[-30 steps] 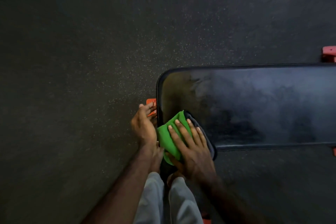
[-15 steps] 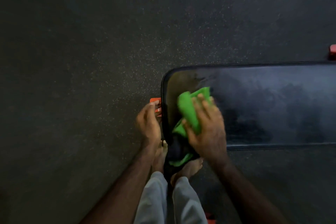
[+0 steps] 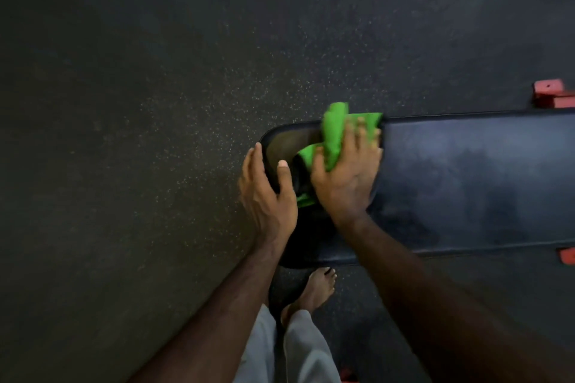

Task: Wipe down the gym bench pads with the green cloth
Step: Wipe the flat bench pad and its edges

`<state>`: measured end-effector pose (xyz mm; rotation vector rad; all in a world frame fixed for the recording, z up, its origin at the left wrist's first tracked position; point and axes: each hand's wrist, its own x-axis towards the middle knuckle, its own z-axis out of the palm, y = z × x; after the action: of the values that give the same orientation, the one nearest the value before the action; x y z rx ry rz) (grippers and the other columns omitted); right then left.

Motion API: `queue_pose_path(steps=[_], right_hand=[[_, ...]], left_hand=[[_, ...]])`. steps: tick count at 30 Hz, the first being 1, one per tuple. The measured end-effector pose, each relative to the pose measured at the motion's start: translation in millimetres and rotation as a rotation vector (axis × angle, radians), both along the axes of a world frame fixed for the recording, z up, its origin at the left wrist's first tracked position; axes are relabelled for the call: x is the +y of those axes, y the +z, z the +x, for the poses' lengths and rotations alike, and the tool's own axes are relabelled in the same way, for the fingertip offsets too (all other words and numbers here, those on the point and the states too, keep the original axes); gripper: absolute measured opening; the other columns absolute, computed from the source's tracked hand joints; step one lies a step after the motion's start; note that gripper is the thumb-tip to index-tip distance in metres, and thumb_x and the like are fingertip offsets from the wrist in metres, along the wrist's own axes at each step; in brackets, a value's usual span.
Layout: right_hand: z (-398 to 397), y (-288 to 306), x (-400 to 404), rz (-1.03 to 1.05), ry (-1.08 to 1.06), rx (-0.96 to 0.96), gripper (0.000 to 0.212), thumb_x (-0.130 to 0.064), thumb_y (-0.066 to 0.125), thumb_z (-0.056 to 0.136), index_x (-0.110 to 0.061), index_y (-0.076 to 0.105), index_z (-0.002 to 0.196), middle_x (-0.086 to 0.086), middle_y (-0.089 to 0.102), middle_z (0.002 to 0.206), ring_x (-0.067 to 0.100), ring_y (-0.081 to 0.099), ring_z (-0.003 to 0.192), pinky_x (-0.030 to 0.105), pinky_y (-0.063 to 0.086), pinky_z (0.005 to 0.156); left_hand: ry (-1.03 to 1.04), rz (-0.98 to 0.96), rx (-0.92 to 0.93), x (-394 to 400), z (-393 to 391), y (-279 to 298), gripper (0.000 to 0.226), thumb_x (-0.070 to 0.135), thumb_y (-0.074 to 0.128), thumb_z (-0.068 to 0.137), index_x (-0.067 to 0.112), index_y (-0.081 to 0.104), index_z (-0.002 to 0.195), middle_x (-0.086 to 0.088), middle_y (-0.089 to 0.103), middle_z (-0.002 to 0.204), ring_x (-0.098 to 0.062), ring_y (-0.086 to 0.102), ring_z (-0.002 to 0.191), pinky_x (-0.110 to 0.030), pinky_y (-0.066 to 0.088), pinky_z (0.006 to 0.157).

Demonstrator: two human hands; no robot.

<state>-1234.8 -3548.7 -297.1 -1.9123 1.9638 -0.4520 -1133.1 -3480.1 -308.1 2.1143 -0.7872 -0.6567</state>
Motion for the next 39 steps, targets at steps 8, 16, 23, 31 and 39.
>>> queue_pose_path(steps=[8, 16, 23, 31, 39], right_hand=[[-26.5, -5.9, -66.5, -0.083, 0.341, 0.036, 0.06, -0.057, 0.063, 0.089, -0.016, 0.065, 0.134, 0.007, 0.069, 0.127, 0.03, 0.063, 0.118, 0.048, 0.044, 0.108], [-14.6, -1.2, -65.0, -0.012, 0.876, -0.015, 0.067, -0.058, 0.06, 0.092, -0.021, 0.055, 0.148, 0.007, 0.059, 0.146, 0.031, 0.056, 0.133, 0.046, 0.04, 0.114], [20.9, 1.3, -36.5, -0.004, 0.515, 0.02, 0.063, -0.053, 0.057, 0.086, -0.021, 0.06, 0.139, 0.008, 0.062, 0.137, 0.036, 0.055, 0.126, 0.052, 0.036, 0.114], [-13.0, -0.7, -50.9, -0.064, 0.124, -0.052, 0.057, -0.047, 0.065, 0.089, -0.013, 0.063, 0.134, 0.009, 0.067, 0.127, 0.034, 0.06, 0.119, 0.052, 0.041, 0.109], [-84.2, -2.0, 4.1, -0.066, 0.351, -0.017, 0.068, -0.039, 0.066, 0.093, -0.013, 0.048, 0.154, 0.006, 0.046, 0.16, 0.033, 0.039, 0.15, 0.053, 0.034, 0.12]], left_hand=[[0.009, -0.065, -0.008, 0.4, -6.2, -9.8, 0.069, 0.056, 0.042, 0.101, 0.015, 0.041, 0.157, -0.007, 0.044, 0.159, -0.022, 0.041, 0.145, -0.05, 0.037, 0.116], [-0.028, -0.156, -0.126, 4.9, -4.7, -12.5, 0.082, 0.067, 0.04, 0.101, 0.003, 0.046, 0.152, -0.015, 0.048, 0.155, -0.031, 0.048, 0.141, -0.053, 0.042, 0.11], [-0.034, -0.174, -0.113, 6.4, -4.9, -11.3, 0.086, 0.069, 0.042, 0.1, 0.0, 0.046, 0.151, -0.016, 0.048, 0.154, -0.031, 0.048, 0.14, -0.054, 0.042, 0.11], [-0.068, -0.119, -0.134, 4.7, -6.5, -8.1, 0.089, 0.073, 0.039, 0.097, 0.006, 0.039, 0.156, -0.014, 0.044, 0.157, -0.03, 0.044, 0.144, -0.051, 0.04, 0.113], [-0.082, -0.078, -0.153, 5.2, -6.5, -6.3, 0.09, 0.073, 0.038, 0.097, 0.006, 0.037, 0.158, -0.014, 0.042, 0.158, -0.03, 0.043, 0.144, -0.046, 0.039, 0.115]])
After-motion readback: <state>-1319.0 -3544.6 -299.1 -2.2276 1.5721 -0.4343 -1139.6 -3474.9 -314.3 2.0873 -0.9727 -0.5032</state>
